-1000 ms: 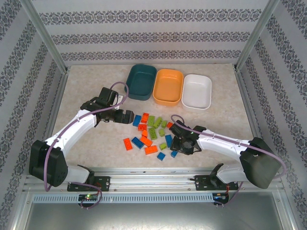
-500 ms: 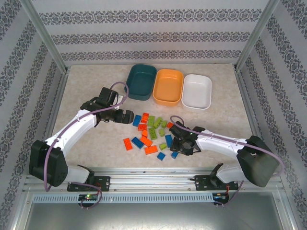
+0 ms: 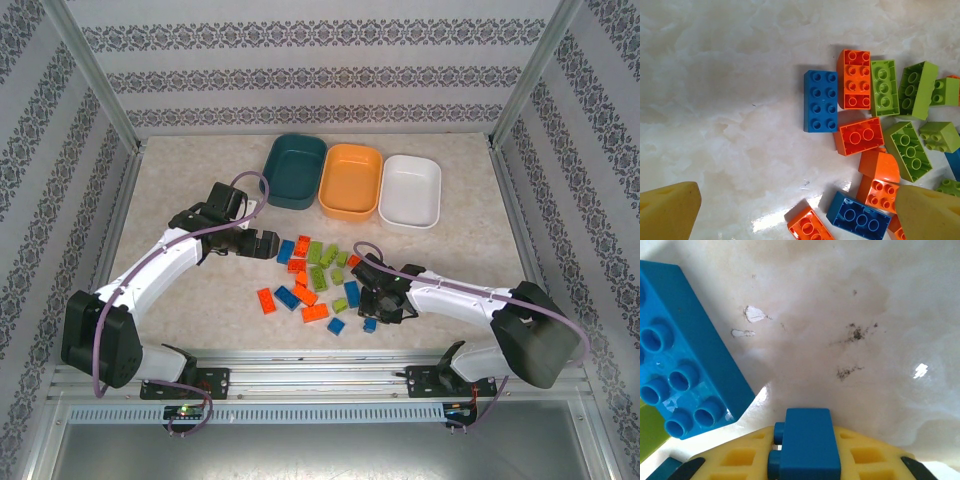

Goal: Sort the legos into containers by color

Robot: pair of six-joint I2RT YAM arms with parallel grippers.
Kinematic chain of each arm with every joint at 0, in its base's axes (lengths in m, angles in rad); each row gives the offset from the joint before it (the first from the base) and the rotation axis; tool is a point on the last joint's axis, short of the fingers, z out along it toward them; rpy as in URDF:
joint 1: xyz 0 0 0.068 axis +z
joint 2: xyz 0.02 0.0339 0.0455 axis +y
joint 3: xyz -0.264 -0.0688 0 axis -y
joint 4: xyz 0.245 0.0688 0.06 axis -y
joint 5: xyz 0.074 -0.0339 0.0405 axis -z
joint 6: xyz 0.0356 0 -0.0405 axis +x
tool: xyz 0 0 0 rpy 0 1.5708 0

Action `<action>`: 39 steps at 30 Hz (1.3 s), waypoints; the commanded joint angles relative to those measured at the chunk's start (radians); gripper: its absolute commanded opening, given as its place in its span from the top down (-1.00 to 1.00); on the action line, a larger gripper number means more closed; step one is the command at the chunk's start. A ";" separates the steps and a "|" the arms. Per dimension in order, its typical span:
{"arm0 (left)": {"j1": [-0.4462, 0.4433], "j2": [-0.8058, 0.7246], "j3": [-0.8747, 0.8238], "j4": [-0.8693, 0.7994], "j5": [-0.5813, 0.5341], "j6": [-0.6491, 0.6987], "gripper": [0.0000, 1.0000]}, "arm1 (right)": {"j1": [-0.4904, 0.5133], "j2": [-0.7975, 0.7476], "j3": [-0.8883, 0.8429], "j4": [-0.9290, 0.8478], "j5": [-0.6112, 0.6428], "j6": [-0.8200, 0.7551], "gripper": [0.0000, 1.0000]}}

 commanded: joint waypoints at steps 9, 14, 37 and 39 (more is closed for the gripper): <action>-0.006 0.015 0.012 -0.041 0.025 0.019 -1.00 | -0.096 -0.106 0.054 -0.125 0.039 -0.087 0.60; -0.007 0.015 0.021 -0.022 0.127 0.005 -1.00 | -0.212 -0.171 0.098 -0.154 0.012 -0.165 0.61; -0.005 0.236 0.193 0.179 0.331 0.022 -1.00 | -0.657 0.110 0.589 -0.127 -0.015 -0.449 0.67; -0.006 0.236 0.161 0.215 0.342 0.022 -1.00 | -0.679 0.179 0.637 -0.119 -0.008 -0.470 0.67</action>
